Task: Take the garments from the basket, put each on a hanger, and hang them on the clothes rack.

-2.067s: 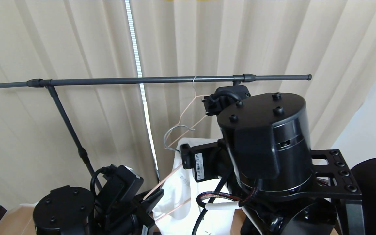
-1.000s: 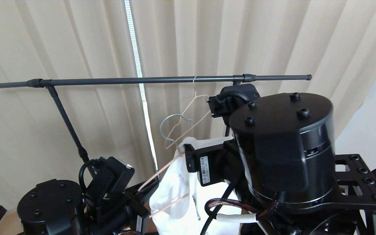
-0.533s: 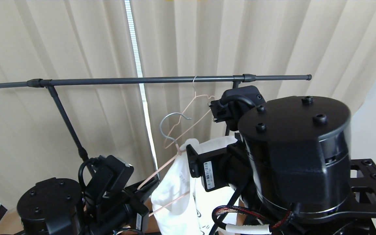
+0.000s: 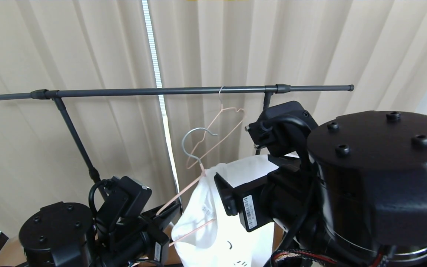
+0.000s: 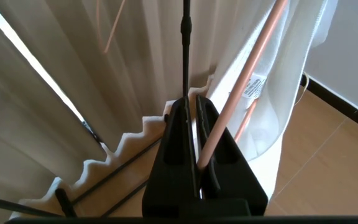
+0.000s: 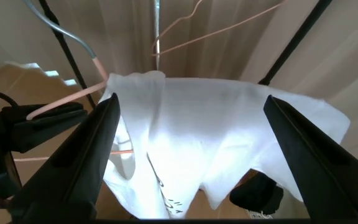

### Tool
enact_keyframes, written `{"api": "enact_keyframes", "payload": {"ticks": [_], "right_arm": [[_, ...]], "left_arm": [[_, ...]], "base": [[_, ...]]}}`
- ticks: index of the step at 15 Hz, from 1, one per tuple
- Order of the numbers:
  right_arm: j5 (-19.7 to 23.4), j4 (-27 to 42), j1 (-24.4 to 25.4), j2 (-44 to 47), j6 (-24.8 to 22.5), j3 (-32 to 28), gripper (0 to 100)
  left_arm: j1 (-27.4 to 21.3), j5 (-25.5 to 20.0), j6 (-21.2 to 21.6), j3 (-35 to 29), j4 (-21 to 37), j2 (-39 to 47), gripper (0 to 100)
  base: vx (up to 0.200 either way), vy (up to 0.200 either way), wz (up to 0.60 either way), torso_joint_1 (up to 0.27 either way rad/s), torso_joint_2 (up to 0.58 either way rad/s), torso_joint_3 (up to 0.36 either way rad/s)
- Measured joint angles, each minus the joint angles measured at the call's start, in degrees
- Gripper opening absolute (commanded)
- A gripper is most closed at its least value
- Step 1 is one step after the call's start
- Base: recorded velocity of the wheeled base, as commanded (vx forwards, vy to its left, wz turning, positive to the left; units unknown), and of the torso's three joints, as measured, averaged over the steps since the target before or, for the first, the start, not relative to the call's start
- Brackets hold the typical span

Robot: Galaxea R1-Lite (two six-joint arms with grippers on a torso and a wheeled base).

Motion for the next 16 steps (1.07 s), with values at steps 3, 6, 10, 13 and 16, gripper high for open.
{"api": "enact_keyframes", "payload": {"ticks": [3, 6, 10, 13, 16], "right_arm": [[2.33, -0.02, -0.23, -1.27, -1.80, 1.71, 100], [12.00, -0.09, -3.67, -3.36, -6.27, 3.88, 100], [32.94, 2.57, -15.43, -8.48, -22.95, 4.85, 100], [49.31, 17.23, -26.58, -10.25, -38.17, -1.77, 100], [59.01, 36.66, -33.99, -7.69, -54.21, -14.59, 100]], "left_arm": [[0.00, -0.07, 0.00, 0.07, 0.01, 0.00, 0], [0.94, -0.32, 0.22, 0.11, 0.00, -0.13, 0], [1.99, -0.68, 0.33, 0.55, 0.06, -0.11, 0], [2.18, -1.19, 1.51, 0.99, 0.09, -0.11, 0], [2.21, -3.85, 3.73, 2.23, 0.01, -0.22, 0]], "base": [[0.000, 0.000, 0.00, 0.000, 0.00, 0.000], [0.000, 0.000, 0.00, 0.000, 0.00, 0.000], [0.000, 0.000, 0.00, 0.000, 0.00, 0.000], [0.000, 0.000, 0.00, 0.000, 0.00, 0.000], [0.000, 0.000, 0.00, 0.000, 0.00, 0.000]]}}
